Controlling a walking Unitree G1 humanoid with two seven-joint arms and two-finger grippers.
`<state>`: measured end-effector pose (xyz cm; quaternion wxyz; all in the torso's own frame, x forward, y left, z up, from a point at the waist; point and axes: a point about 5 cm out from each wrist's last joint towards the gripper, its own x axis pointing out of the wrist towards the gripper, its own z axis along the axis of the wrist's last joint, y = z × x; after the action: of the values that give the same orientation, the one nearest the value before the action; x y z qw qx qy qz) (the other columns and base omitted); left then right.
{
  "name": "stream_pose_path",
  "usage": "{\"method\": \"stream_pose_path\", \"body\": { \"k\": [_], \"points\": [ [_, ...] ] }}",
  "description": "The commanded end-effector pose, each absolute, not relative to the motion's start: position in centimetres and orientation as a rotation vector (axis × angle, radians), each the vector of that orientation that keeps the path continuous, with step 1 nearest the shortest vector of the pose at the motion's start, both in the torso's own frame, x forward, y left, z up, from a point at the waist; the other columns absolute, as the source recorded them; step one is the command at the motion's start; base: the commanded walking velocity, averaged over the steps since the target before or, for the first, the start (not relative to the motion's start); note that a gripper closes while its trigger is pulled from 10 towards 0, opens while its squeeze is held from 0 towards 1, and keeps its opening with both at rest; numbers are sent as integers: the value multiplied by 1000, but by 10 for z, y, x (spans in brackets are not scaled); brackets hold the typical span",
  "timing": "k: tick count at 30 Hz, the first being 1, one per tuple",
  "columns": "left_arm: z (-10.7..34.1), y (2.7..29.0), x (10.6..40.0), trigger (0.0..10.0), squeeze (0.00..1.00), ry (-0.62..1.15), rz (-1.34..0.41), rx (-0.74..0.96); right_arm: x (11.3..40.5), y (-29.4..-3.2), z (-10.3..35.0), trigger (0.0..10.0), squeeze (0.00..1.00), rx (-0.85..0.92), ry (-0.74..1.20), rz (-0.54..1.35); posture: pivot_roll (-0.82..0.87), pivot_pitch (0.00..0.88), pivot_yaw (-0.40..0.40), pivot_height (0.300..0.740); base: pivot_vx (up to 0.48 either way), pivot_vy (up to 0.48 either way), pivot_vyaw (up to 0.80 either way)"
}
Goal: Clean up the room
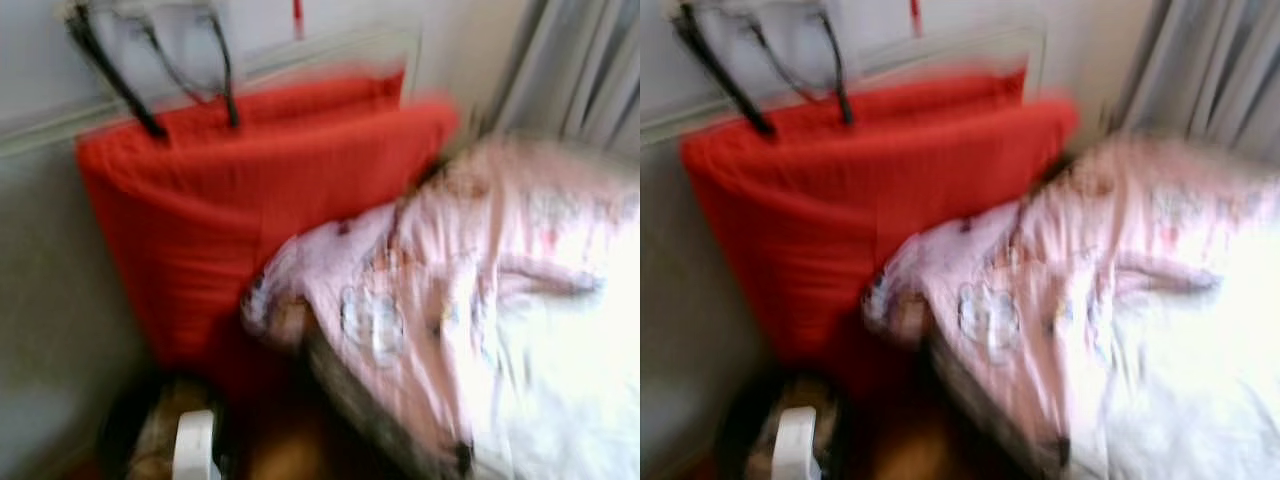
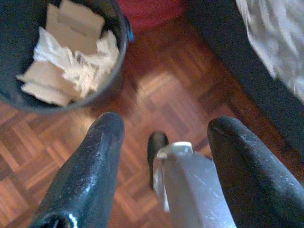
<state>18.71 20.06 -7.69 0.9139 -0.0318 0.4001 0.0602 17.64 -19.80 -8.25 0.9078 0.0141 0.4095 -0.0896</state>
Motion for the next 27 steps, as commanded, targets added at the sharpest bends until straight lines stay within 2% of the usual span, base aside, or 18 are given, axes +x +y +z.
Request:
{"method": "stream_pose_path", "body": {
  "k": [1,11,17,27],
  "points": [
    [-77,201,187,10000,0,831,123,-60,172,-201,-84,10000,0,29,857,-199,-30,0,-33,722,-326,0,0],
    [-78,201,186,10000,0,839,121,-55,180,-195,-81,10000,0,39,822,-194,-32,0,-30,722,-327,0,0],
    [-79,202,184,10000,0,850,120,-49,197,-190,-72,10000,0,78,748,-168,-33,0,-28,722,-309,0,0],
    [-82,202,177,10000,0,881,121,-37,207,-188,-66,10000,0,160,695,-147,-32,0,-27,722,0,0,0]
  ]
}}
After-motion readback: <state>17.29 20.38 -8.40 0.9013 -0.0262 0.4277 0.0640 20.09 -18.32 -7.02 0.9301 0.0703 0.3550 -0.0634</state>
